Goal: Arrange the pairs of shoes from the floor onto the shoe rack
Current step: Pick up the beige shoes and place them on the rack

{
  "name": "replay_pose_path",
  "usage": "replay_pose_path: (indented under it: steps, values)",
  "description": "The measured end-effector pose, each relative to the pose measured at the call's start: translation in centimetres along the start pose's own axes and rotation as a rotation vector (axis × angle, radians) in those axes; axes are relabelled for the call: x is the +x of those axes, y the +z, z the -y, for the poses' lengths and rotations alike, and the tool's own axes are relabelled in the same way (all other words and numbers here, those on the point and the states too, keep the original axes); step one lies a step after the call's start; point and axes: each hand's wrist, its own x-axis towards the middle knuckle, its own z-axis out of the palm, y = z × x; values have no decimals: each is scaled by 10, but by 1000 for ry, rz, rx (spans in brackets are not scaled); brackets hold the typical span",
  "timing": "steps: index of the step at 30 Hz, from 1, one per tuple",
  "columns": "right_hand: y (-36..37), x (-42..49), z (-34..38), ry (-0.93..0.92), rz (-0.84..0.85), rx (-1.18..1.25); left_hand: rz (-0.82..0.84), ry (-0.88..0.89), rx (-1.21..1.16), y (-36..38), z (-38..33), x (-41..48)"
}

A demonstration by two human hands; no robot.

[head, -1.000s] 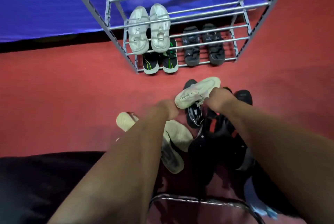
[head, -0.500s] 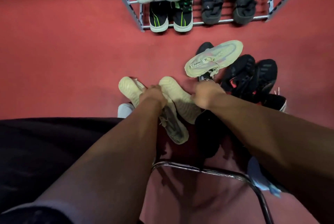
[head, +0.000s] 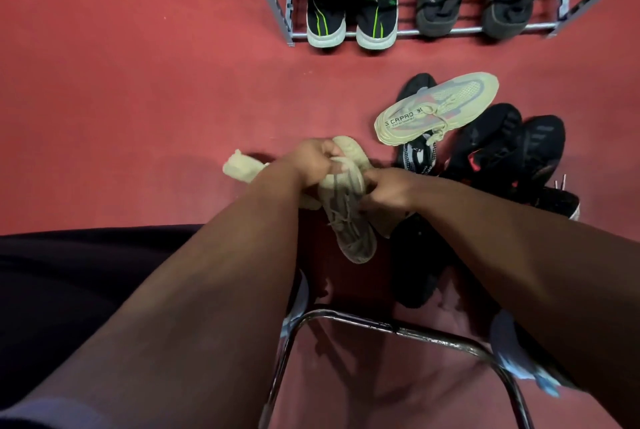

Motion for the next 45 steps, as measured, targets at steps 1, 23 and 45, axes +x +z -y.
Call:
replay_pose_path:
  steps: [1,23,45]
  values:
    - [-4,4,-5,-13,-9,34,4,30,-63,-5,-7,0]
    - [-82,19,-22,258,-731,133,-290,-217,296,52,-42,17]
    - [-83,64,3,760,-481,62,-447,-175,254,46,-22,41]
